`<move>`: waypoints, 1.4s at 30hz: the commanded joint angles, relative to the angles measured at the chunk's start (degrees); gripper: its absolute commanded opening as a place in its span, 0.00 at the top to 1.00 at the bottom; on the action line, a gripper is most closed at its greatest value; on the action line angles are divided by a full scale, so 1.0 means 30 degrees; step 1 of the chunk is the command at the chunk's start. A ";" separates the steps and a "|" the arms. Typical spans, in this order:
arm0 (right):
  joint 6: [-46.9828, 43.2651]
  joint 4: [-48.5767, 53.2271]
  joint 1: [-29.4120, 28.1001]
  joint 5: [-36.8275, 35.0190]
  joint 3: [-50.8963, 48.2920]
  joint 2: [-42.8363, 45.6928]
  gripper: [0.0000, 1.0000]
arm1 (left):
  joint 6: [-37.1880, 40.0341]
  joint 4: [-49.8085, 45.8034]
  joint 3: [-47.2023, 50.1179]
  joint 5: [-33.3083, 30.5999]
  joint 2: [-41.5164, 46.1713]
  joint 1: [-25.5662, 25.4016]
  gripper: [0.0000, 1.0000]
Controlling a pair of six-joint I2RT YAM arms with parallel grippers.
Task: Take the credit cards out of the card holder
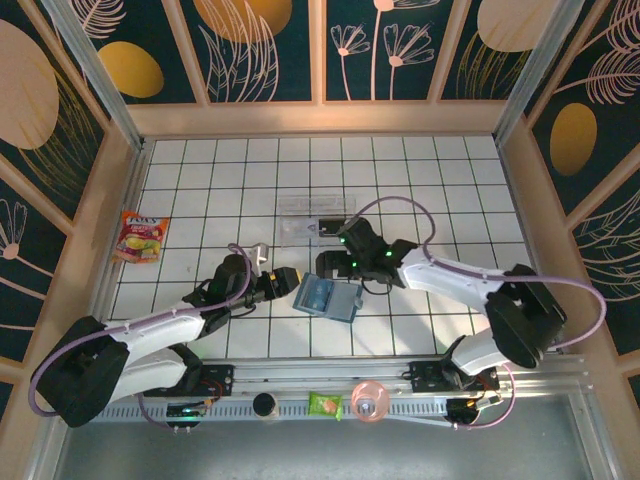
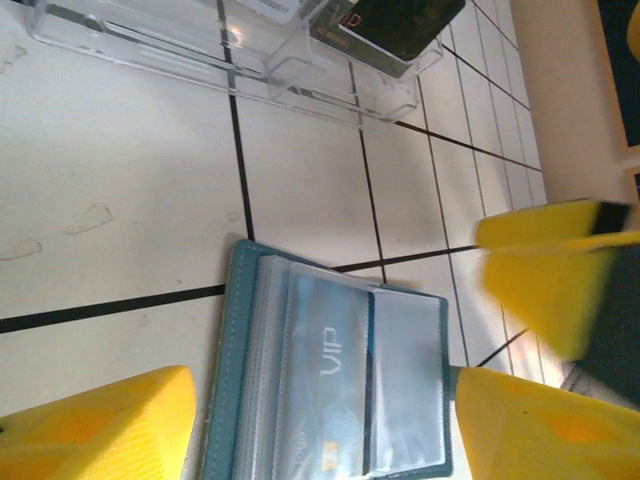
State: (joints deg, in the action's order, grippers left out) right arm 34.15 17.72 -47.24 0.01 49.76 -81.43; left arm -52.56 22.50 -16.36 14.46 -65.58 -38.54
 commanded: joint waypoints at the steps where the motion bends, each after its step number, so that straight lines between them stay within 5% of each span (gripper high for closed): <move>1: -0.1056 0.0859 0.0451 0.0505 0.0444 0.1470 0.07 | 0.0822 -0.0845 -0.0845 -0.0387 -0.0356 -0.0009 0.31; 5: -0.0572 0.1993 -0.0104 0.1909 -0.0030 0.1860 0.36 | 0.0936 -0.0696 -0.1305 -0.0337 -0.1204 -0.0012 0.32; 7: 0.0406 0.3075 -0.0579 0.1329 -0.0537 0.2541 0.32 | 0.1022 -0.0689 -0.1358 -0.0308 -0.1317 0.0013 0.32; 10: 0.2261 0.4426 -0.1009 0.0438 -0.1688 0.4348 0.12 | 0.1161 -0.0754 -0.1319 -0.0417 -0.1363 -0.0002 0.32; 12: 0.3141 0.4611 -0.0983 0.1109 -0.2554 0.5167 0.10 | 0.1212 -0.0636 -0.1319 -0.0317 -0.1609 -0.0002 0.32; 18: 0.4513 0.2006 -0.0444 0.4720 -0.5365 0.5418 0.25 | 0.1139 0.0014 -0.1402 0.0166 -0.2422 0.0018 0.32; 27: 0.3785 -0.0278 0.1077 0.5795 -0.6415 0.4135 0.35 | 0.1064 0.0116 -0.1140 0.0296 -0.2426 -0.0009 0.32; 42: -0.0691 0.0755 0.2345 0.3480 -0.2990 0.1060 0.87 | 0.0936 0.0308 -0.0911 0.0717 -0.2338 -0.0005 0.32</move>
State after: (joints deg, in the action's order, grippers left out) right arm 35.70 19.00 -40.91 12.99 39.16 -76.93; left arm -50.17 21.93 -19.20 15.33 -72.71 -38.54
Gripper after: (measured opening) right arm 0.141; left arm 0.682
